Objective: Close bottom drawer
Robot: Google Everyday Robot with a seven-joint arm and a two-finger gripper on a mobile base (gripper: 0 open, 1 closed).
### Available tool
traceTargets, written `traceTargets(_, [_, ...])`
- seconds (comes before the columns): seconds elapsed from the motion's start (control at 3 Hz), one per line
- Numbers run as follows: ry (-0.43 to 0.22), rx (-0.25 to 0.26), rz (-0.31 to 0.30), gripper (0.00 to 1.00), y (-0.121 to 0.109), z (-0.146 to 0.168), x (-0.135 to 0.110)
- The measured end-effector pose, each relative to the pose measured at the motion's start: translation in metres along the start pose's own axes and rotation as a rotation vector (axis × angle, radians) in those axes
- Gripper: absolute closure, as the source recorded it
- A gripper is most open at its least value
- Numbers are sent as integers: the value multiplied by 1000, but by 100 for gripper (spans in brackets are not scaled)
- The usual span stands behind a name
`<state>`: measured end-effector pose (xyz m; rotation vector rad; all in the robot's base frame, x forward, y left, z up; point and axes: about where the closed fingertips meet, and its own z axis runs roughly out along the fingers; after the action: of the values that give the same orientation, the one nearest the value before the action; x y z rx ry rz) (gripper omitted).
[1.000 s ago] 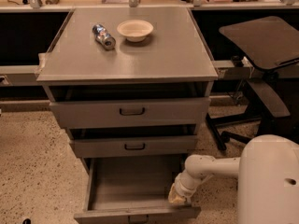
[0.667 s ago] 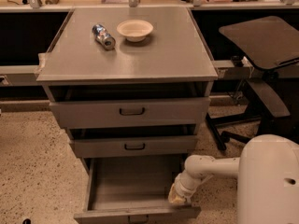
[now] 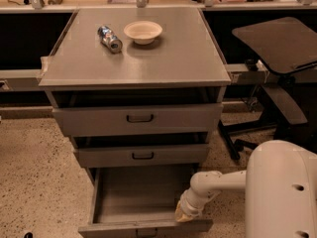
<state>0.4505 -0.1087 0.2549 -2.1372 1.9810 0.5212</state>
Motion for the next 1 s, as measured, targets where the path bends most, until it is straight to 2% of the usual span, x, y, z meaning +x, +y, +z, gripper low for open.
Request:
traceTargets(0.67, [3, 13, 25, 100, 4, 22, 4])
traceTargets(1.0, [4, -8, 44, 100, 7, 31, 7])
